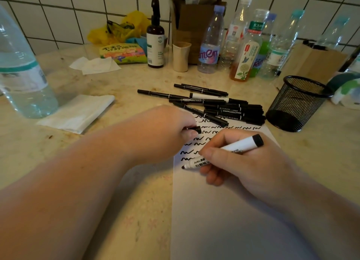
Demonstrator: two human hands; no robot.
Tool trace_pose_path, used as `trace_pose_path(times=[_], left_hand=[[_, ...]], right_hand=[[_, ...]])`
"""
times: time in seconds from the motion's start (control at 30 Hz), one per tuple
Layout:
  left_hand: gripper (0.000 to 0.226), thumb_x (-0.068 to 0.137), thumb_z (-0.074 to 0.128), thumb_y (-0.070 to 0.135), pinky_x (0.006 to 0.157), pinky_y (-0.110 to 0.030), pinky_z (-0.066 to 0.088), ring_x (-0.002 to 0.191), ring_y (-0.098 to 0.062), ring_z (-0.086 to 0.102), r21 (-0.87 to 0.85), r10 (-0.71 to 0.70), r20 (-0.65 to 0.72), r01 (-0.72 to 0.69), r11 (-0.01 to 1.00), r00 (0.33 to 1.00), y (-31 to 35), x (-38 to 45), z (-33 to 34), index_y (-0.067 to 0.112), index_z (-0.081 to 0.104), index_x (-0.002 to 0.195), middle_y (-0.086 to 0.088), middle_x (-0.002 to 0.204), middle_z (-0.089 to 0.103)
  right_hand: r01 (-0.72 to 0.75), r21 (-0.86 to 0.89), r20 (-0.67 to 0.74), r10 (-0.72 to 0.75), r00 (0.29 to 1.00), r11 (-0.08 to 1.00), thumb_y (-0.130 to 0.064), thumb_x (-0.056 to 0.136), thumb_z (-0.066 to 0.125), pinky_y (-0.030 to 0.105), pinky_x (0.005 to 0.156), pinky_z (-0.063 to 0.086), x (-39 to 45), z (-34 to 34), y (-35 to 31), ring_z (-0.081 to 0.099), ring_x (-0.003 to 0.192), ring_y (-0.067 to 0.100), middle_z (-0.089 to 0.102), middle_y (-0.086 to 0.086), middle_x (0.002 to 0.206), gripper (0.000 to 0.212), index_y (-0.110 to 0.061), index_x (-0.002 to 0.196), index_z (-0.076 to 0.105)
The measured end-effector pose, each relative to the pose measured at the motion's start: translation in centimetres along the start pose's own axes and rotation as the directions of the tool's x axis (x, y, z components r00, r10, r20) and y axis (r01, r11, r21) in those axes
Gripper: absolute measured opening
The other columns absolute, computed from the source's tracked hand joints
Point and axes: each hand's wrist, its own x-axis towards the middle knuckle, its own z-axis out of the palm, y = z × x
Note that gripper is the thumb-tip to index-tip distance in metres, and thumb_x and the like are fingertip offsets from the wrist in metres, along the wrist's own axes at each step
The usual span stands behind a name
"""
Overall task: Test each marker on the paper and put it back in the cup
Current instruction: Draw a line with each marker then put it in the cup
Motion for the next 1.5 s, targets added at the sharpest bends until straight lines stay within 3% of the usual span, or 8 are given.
trace_pose_path(times=[0.53, 0.77, 0.9, 1.03, 1.13, 1.3, 1.4, 1.5], left_hand=[[0.021, 0.100, 0.048, 0.042, 0.065, -0.023, 0.047, 0.075, -0.003, 0.057, -0.044, -0.061, 0.002, 0.061, 0.997, 0.998, 0.3, -0.2, -0.2, 0.032, 0.066, 0.100, 0.012, 0.083, 0.063], [0.019, 0.098, 0.051, 0.043, 0.074, -0.025, 0.051, 0.080, -0.003, 0.058, -0.053, -0.052, 0.005, 0.052, 0.997, 0.999, 0.1, -0.3, -0.2, 0.035, 0.067, 0.104, 0.014, 0.089, 0.064], [0.018, 0.097, 0.054, 0.042, 0.074, -0.025, 0.051, 0.082, -0.004, 0.059, -0.058, -0.069, 0.019, 0.070, 0.996, 0.997, 0.0, -0.2, -0.2, 0.037, 0.067, 0.108, 0.014, 0.092, 0.066], [0.019, 0.097, 0.055, 0.042, 0.075, -0.023, 0.051, 0.083, -0.002, 0.059, -0.060, -0.076, 0.024, 0.077, 0.995, 0.997, 0.0, -0.2, -0.2, 0.038, 0.068, 0.111, 0.015, 0.093, 0.067], [0.018, 0.097, 0.055, 0.041, 0.073, -0.020, 0.049, 0.083, -0.002, 0.059, -0.070, -0.075, 0.034, 0.077, 0.995, 0.997, 0.2, -0.1, -0.3, 0.040, 0.067, 0.111, 0.017, 0.094, 0.067], [0.020, 0.097, 0.055, 0.042, 0.076, -0.023, 0.050, 0.086, -0.002, 0.059, -0.099, -0.067, 0.034, 0.070, 0.993, 0.997, 0.3, -0.1, -0.3, 0.042, 0.065, 0.114, 0.018, 0.096, 0.066], [0.023, 0.096, 0.054, 0.044, 0.069, -0.015, 0.041, 0.085, 0.002, 0.055, -0.093, -0.037, 0.031, 0.040, 0.995, 0.999, 0.3, -0.1, -0.3, 0.043, 0.062, 0.118, 0.021, 0.094, 0.062], [0.023, 0.096, 0.054, 0.043, 0.066, -0.010, 0.036, 0.080, 0.008, 0.051, -0.073, 0.001, 0.018, 0.001, 0.997, 1.000, 0.3, -0.2, -0.5, 0.041, 0.063, 0.117, 0.026, 0.083, 0.056]], right_hand=[[-0.015, -0.039, -0.061, 0.013, 0.998, 0.999, -0.011, 0.087, 0.069, 0.039, 0.062, 0.055, 0.1, -0.1, 0.2, 0.070, 0.059, 0.027, 0.075, 0.017, 0.069, 0.018, -0.013, 0.070, 0.074], [0.040, -0.003, -0.230, -0.040, 0.972, 0.999, -0.011, 0.088, 0.067, 0.038, 0.054, 0.051, 0.2, -1.5, 0.5, 0.062, 0.052, 0.024, 0.071, 0.018, 0.063, 0.026, -0.013, 0.062, 0.070], [0.095, 0.016, -0.309, -0.085, 0.947, 0.995, -0.017, 0.091, 0.065, 0.030, 0.047, 0.043, 0.6, -2.4, 0.7, 0.054, 0.050, 0.017, 0.065, 0.007, 0.058, 0.024, -0.015, 0.069, 0.071], [0.138, 0.136, -0.310, -0.091, 0.946, 0.981, -0.022, 0.085, 0.069, 0.031, 0.053, 0.043, 0.9, -2.7, 0.5, 0.056, 0.055, 0.017, 0.065, 0.006, 0.062, 0.013, -0.017, 0.075, 0.075], [0.134, 0.261, -0.276, -0.059, 0.959, 0.956, -0.024, 0.091, 0.059, 0.032, 0.056, 0.046, 1.0, -2.7, 0.4, 0.059, 0.056, 0.020, 0.068, 0.012, 0.065, 0.025, -0.013, 0.080, 0.079], [0.104, 0.263, -0.267, -0.031, 0.963, 0.959, -0.013, 0.097, 0.054, 0.029, 0.054, 0.051, 1.1, -2.5, 0.4, 0.062, 0.056, 0.021, 0.071, 0.015, 0.067, 0.032, -0.013, 0.076, 0.079], [0.104, 0.243, -0.247, -0.042, 0.968, 0.964, -0.011, 0.094, 0.059, 0.026, 0.053, 0.053, 1.0, -2.3, 0.4, 0.066, 0.058, 0.022, 0.074, 0.017, 0.072, 0.026, -0.014, 0.076, 0.076], [0.083, 0.230, -0.230, -0.029, 0.973, 0.969, -0.008, 0.092, 0.062, 0.025, 0.055, 0.054, 0.9, -2.3, 0.4, 0.068, 0.061, 0.021, 0.076, 0.019, 0.078, 0.011, -0.006, 0.088, 0.072]])
